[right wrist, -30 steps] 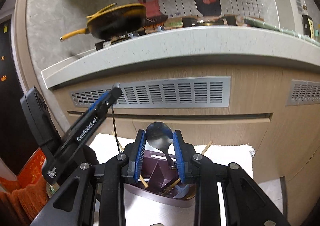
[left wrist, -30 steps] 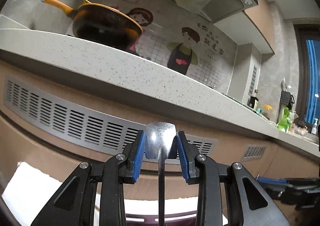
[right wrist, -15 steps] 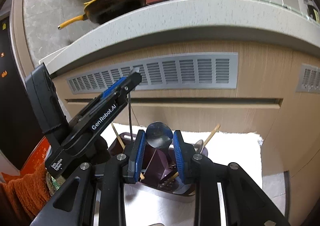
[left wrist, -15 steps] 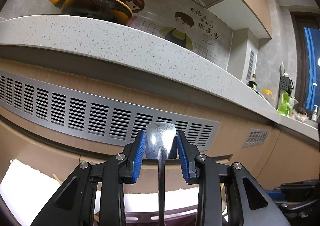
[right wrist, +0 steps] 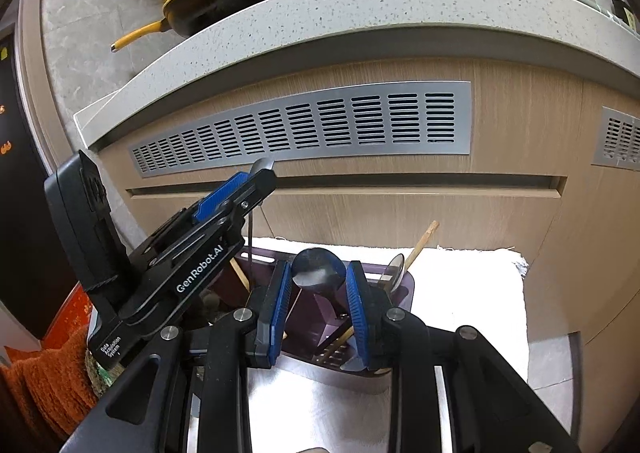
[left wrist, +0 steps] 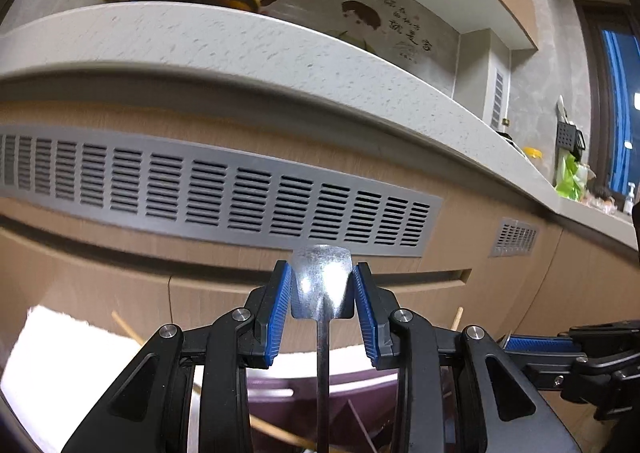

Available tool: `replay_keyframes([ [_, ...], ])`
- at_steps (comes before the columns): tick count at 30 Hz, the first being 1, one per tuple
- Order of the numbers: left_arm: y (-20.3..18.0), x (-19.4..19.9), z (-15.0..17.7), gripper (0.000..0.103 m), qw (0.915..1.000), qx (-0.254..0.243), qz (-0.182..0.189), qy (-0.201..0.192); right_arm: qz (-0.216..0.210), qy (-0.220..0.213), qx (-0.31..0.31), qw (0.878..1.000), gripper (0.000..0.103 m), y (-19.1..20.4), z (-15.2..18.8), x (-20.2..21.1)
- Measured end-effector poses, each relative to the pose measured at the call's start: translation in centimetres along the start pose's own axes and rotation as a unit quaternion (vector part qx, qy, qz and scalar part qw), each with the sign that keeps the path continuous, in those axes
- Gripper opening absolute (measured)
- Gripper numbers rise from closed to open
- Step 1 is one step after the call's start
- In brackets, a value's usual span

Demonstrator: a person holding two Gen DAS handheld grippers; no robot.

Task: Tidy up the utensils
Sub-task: 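Lift the shovel spoon with the left tool while the right lifts the smiley spoon over the caddy, then lower both spoons into the caddy and open both tools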

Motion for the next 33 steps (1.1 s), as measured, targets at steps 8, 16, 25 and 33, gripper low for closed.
replay_keyframes([
  [8,-0.1,1.3,1.1,0.034,0.9995,0.01,0.011,0.029,-0.032,0.025,-0.012,0.999,0.028,0.2,0.4,-0.6],
  [16,-1.0,4.7,1.0,0.037,0.9975,0.034,0.028,0.055,-0.012,0.0,-0.011,1.0,0.029,0.2,1.3,1.3],
  [25,-4.5,16.8,2.7,0.042,0.9945,-0.039,-0.092,0.033,0.036,-0.108,0.01,0.993,0.029,1.5,5.7,9.1],
  [33,-8.3,23.4,8.8,0.042,0.9827,-0.048,-0.129,0.124,0.04,-0.064,-0.008,0.997,0.029,3.8,13.8,12.7],
])
Point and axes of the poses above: each gripper's, at about its wrist camera, not at the fingertips, and x roughly against the way its jaws point, y to its left, z to its underside, the point moved 5 cm from there along -x, roughly the way its jaws point, and after that the axes turned 9 degrees about z, right-handed, at the moved point
